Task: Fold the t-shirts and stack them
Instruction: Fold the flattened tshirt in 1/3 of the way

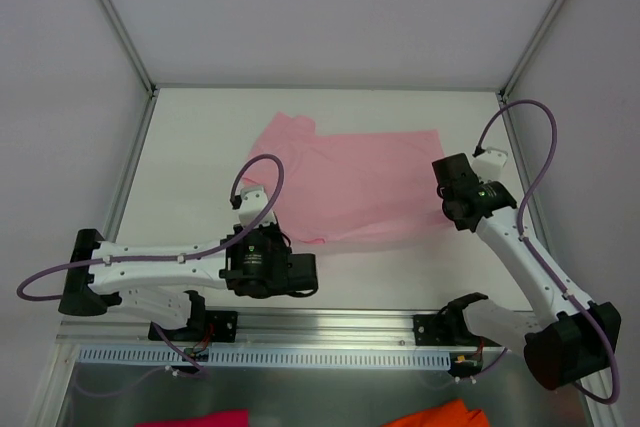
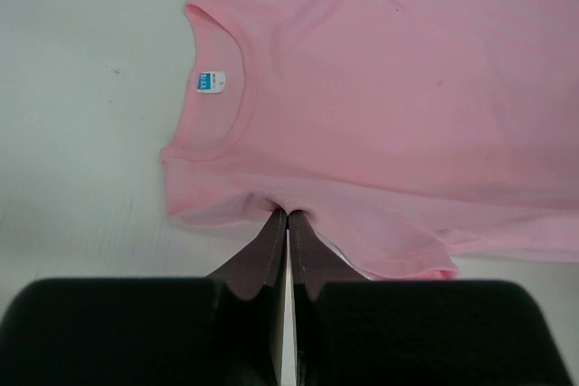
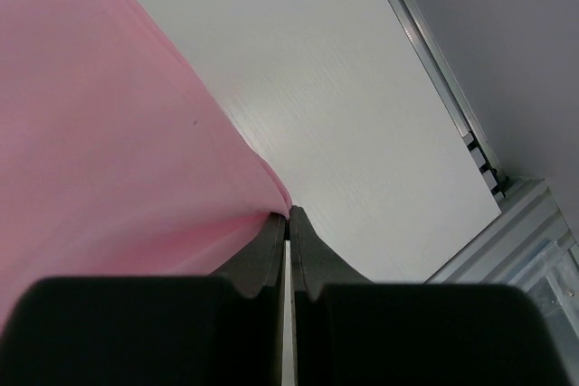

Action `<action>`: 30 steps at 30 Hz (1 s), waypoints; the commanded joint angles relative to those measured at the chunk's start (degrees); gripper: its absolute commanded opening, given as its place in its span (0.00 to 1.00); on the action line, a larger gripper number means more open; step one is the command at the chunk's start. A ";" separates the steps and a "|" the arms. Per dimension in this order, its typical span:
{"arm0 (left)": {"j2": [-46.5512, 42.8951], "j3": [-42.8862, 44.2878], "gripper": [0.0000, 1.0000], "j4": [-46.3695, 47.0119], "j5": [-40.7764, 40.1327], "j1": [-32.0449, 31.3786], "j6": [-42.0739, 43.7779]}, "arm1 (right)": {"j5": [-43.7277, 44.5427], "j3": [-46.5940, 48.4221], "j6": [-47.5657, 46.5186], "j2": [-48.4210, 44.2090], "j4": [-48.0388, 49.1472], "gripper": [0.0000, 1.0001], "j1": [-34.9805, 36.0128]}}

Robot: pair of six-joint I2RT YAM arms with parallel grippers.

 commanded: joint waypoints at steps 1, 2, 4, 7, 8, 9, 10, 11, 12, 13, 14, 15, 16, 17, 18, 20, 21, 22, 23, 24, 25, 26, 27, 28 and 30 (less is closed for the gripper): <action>0.34 0.21 0.00 -13.86 -2.45 -1.07 -9.86 | 0.39 -0.43 -1.20 -0.41 -1.02 0.01 -0.43; 0.61 -0.41 0.00 -13.95 -2.36 -1.07 -10.13 | 0.13 -0.43 -1.46 -0.15 -0.94 0.01 -0.34; 0.96 -0.85 0.00 -13.87 -2.27 -1.07 -10.92 | -0.57 -0.60 -1.47 0.64 -0.41 0.01 -0.34; 0.44 -1.73 0.00 -13.95 -2.44 -0.98 -11.36 | -1.19 -0.61 -1.99 2.40 0.12 0.01 -0.34; 0.35 -1.91 0.00 -13.95 -2.71 -0.98 -11.36 | -1.11 -0.52 -1.99 2.84 0.21 0.01 -0.34; 0.17 -2.08 0.00 -13.95 -2.80 -0.89 -11.45 | -1.11 -0.52 -2.08 3.28 0.38 0.01 -0.34; 0.08 -2.17 0.00 -14.04 -2.80 -0.46 -11.45 | -1.11 -0.26 -2.17 4.33 0.30 0.01 -0.34; 0.08 -2.35 0.00 -13.95 -2.80 -0.19 -11.45 | -0.85 -0.08 -2.17 4.95 0.29 0.01 -0.34; 0.43 -2.43 0.00 -13.95 -2.88 0.25 -11.71 | -0.76 0.10 -2.08 5.47 0.38 0.01 -0.25; 0.78 -2.70 0.00 -13.95 -2.97 1.03 -11.89 | -0.67 0.19 -2.00 6.44 0.38 0.01 -0.25; 1.13 -2.87 0.00 -13.95 -2.89 1.48 -12.06 | -0.67 0.27 -1.91 6.79 0.56 0.01 -0.25; 2.10 -2.87 0.00 -13.95 -2.88 2.00 -12.50 | -0.67 0.27 -1.82 7.06 1.17 0.01 -0.25; 2.71 -2.79 0.00 -13.95 -2.80 2.62 -12.68 | -0.67 0.36 -1.91 7.76 1.35 0.01 -0.25; 3.33 -2.70 0.00 -13.87 -2.80 3.49 -12.76 | -0.49 0.45 -1.73 8.20 1.44 0.01 -0.25; 4.55 -2.61 0.00 -13.87 -2.88 3.76 -12.94 | -0.41 0.97 -1.56 8.64 1.35 0.01 -0.34; 5.70 -2.00 0.00 -13.95 -2.97 4.73 -12.94 | -0.40 1.50 -1.64 10.30 1.44 0.01 -0.25; 6.84 -1.73 0.00 -13.95 -3.15 5.08 -12.85 | -0.06 1.85 -1.38 10.84 1.44 0.01 -0.25; 7.20 -1.56 0.00 -13.95 -3.06 5.61 -12.77 | 0.73 1.94 -1.38 11.36 1.52 0.01 -0.17; 7.55 -1.56 0.00 -13.87 -3.06 6.57 -12.59 | 1.26 2.03 -1.29 12.24 1.70 0.01 -0.25; 8.08 -1.56 0.00 -13.69 -3.06 6.93 -12.42 | 1.70 2.47 -1.12 12.60 1.70 0.01 -0.25; 8.17 -1.73 0.00 -13.34 -3.06 7.19 -12.15 | 1.88 2.73 -0.77 12.86 1.70 0.01 -0.25; 8.26 -1.82 0.00 -12.29 -3.06 7.63 -10.93 | 2.14 3.00 -0.76 13.21 1.87 0.01 -0.25; 8.26 -1.82 0.00 -11.76 -3.15 7.98 -10.49 | 2.23 3.35 -0.76 13.30 1.96 0.01 -0.17; 8.17 -2.08 0.00 -11.41 -3.06 8.16 -10.05 | 2.32 4.05 -0.76 13.56 2.14 0.01 -0.17; 7.91 -2.35 0.00 -9.74 -3.06 8.95 -8.20 | 2.15 4.93 -0.94 15.05 2.05 0.01 -0.25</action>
